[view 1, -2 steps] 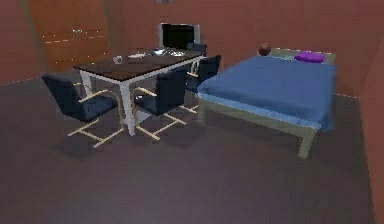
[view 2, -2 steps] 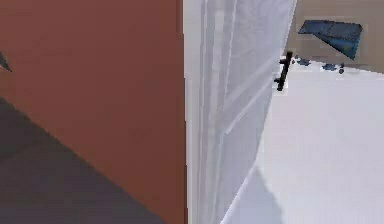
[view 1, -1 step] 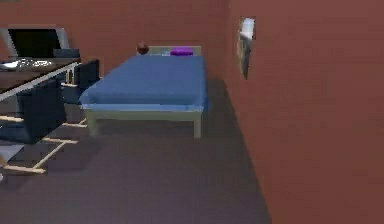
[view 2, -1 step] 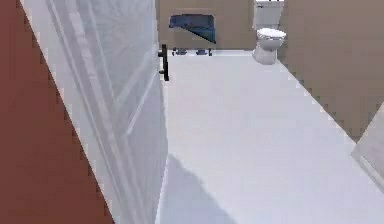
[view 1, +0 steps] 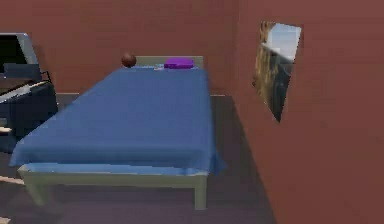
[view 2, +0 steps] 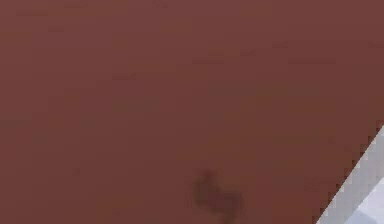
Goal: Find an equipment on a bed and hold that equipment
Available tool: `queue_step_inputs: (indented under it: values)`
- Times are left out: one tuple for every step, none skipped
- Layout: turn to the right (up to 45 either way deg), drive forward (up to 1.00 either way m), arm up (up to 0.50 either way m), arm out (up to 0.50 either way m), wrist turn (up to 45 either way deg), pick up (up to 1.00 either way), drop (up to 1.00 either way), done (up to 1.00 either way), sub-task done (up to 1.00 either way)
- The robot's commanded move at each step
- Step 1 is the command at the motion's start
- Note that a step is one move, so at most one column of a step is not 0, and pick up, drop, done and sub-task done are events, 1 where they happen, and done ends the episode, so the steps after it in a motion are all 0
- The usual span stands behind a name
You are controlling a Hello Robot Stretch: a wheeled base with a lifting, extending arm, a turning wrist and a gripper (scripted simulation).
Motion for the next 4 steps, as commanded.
queue_step_inputs:
  values:
    - [9.0,0.0,0.0,0.0,0.0,0.0,0.0,0.0,0.0]
    - [0.0,0.4,0.0,0.0,0.0,0.0,0.0,0.0,0.0]
    - [-45.0,0.0,0.0,0.0,0.0,0.0,0.0,0.0,0.0]
    - [-45.0,0.0,0.0,0.0,0.0,0.0,0.0,0.0,0.0]
